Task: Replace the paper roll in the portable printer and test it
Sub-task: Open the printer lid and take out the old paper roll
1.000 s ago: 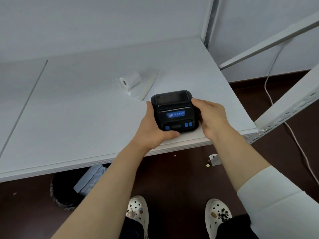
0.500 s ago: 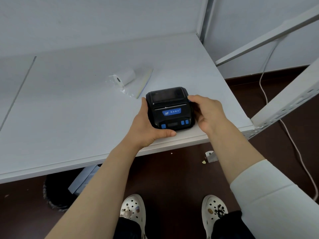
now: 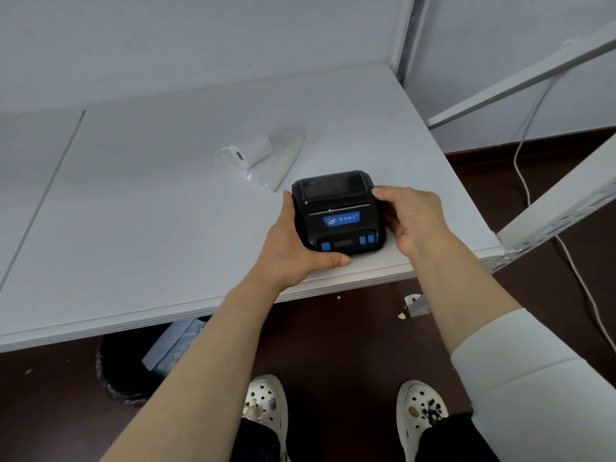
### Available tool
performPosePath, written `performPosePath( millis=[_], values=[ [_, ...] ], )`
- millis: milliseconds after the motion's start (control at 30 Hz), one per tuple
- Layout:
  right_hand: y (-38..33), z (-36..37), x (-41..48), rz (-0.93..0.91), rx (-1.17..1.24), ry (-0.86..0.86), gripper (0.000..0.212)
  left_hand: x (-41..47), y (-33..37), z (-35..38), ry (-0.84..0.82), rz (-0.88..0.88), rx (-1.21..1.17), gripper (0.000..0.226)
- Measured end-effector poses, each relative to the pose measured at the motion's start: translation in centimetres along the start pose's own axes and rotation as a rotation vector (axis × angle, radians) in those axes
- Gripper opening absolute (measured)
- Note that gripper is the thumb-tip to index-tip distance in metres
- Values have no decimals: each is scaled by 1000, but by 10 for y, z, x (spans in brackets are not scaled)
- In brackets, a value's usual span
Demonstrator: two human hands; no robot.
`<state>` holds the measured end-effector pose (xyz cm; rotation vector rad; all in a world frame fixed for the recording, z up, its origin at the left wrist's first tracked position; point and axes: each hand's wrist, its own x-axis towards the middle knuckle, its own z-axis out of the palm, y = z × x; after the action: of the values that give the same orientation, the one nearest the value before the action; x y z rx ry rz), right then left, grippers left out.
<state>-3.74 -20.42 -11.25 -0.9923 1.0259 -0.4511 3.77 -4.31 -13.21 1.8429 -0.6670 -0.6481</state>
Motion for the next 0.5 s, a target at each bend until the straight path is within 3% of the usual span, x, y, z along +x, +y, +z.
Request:
performPosePath(
  millis=[500],
  values=[
    [1, 2, -2, -11, 32, 29, 11, -1, 2, 0, 11, -23, 16, 93]
  ],
)
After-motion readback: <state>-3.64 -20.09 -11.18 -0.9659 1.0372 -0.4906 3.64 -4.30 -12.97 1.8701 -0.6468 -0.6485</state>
